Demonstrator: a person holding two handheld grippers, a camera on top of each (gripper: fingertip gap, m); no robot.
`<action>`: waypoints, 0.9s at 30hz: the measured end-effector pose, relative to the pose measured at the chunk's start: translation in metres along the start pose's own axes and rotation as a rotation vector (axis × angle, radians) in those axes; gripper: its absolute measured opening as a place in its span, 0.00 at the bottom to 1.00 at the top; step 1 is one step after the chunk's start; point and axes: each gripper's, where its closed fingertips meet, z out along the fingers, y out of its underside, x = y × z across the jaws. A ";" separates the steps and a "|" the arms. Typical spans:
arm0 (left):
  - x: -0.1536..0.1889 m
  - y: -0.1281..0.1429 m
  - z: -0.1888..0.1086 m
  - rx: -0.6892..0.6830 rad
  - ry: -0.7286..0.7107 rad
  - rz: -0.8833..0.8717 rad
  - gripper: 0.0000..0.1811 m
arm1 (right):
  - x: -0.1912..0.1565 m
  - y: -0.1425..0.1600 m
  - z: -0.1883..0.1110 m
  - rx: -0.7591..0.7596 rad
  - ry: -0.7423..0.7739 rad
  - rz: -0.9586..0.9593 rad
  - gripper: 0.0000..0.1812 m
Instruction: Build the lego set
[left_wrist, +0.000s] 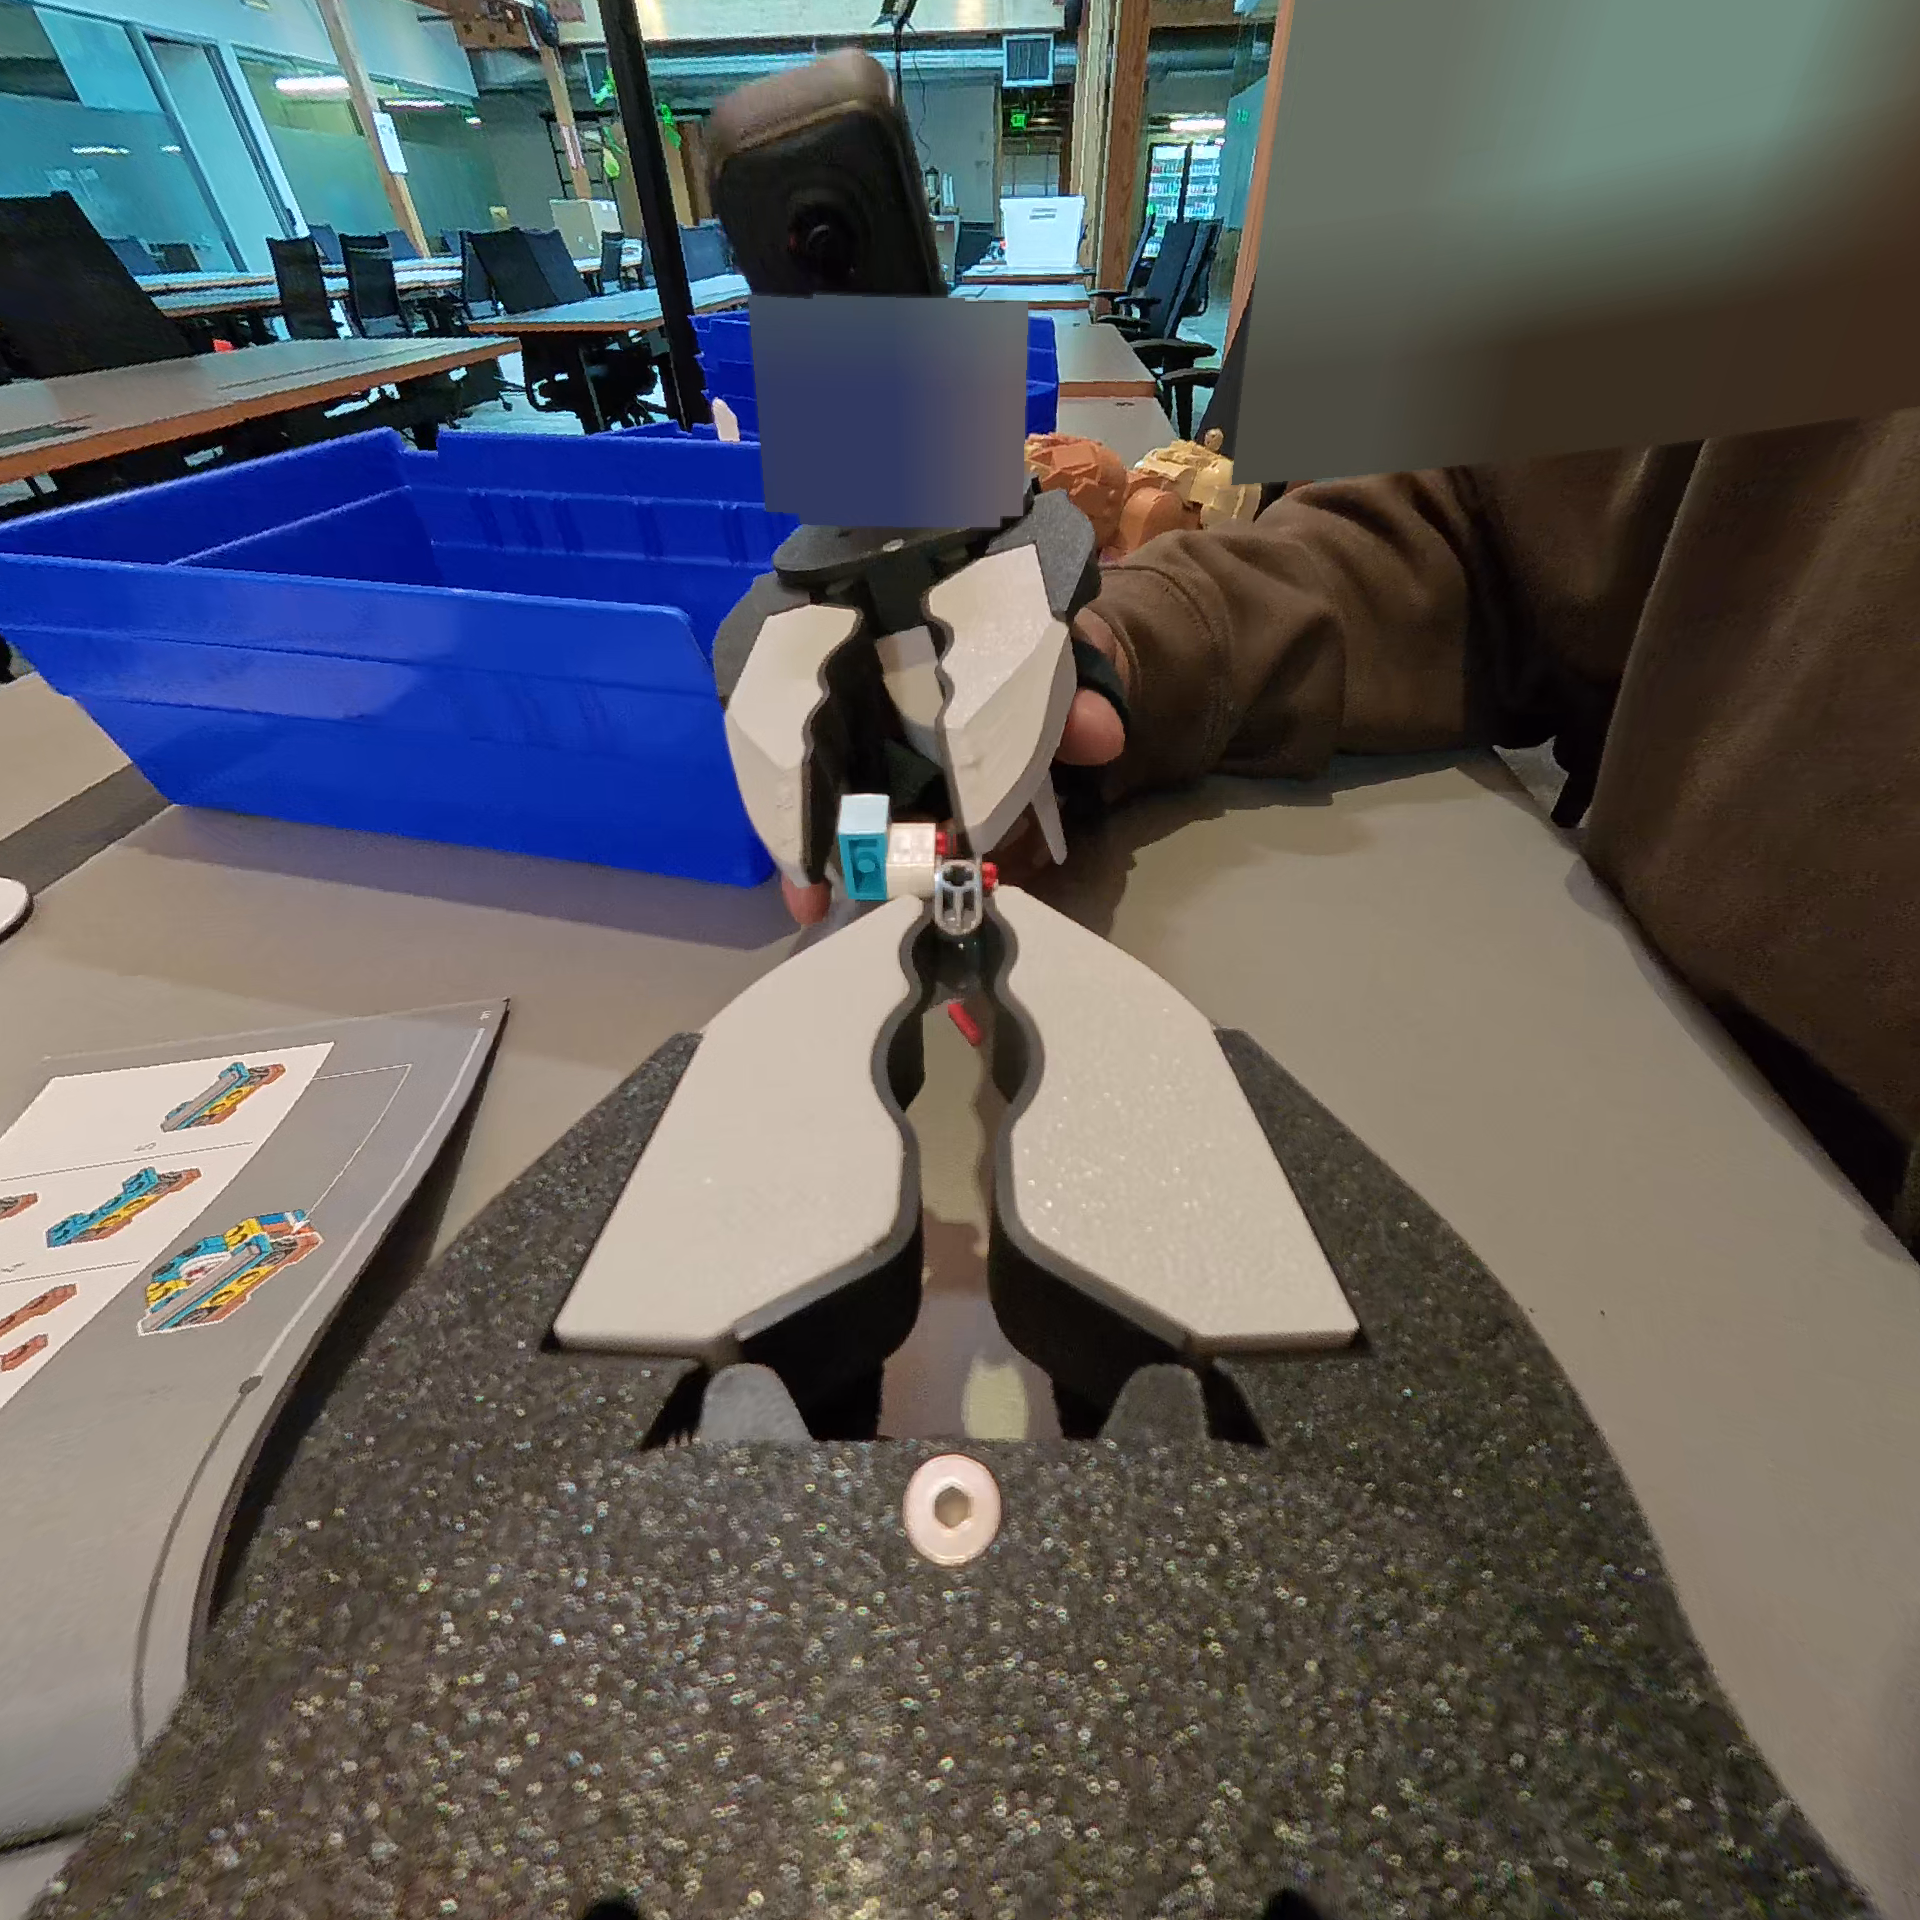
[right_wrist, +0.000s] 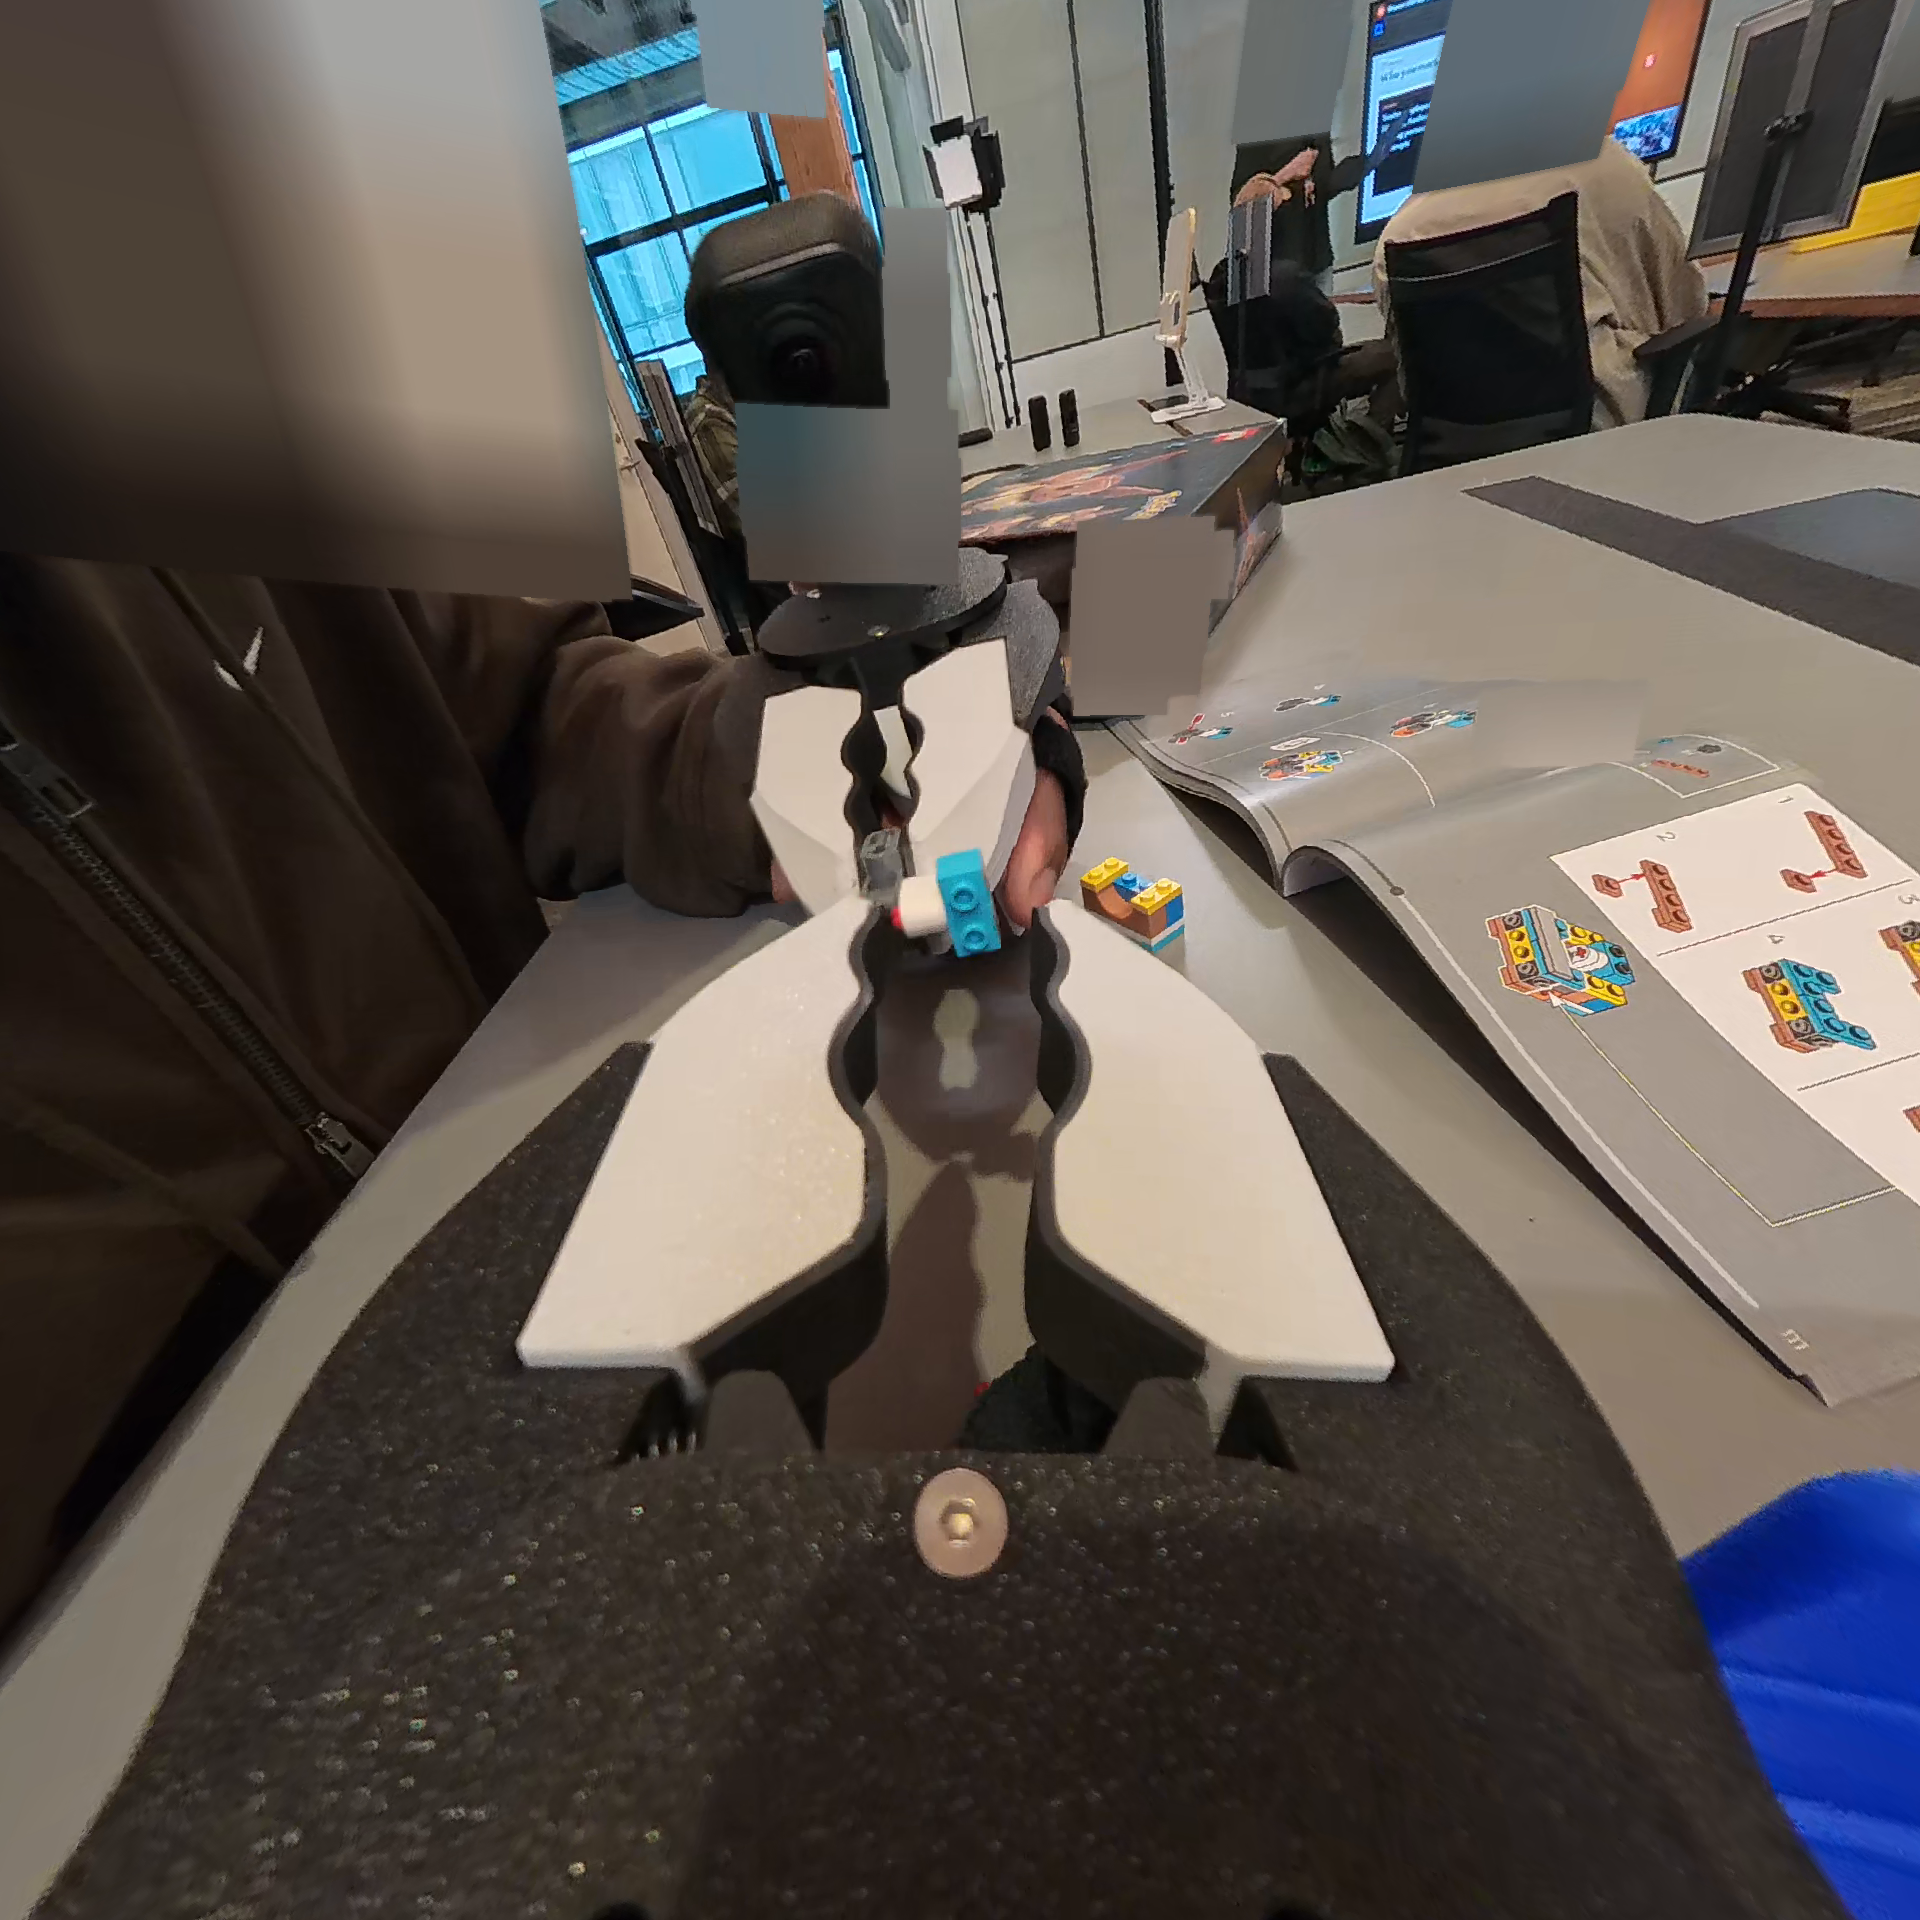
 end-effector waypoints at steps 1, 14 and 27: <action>-0.002 -0.001 -0.001 0.007 -0.005 -0.008 0.04 | 0.001 -0.001 0.000 0.007 0.003 0.004 0.15; -0.057 -0.028 -0.043 0.312 -0.135 -0.333 0.04 | 0.002 0.001 0.000 -0.016 0.032 -0.026 0.15; -0.063 -0.041 -0.056 0.474 -0.073 -0.481 0.04 | 0.012 0.065 -0.031 -0.559 0.154 -0.278 0.12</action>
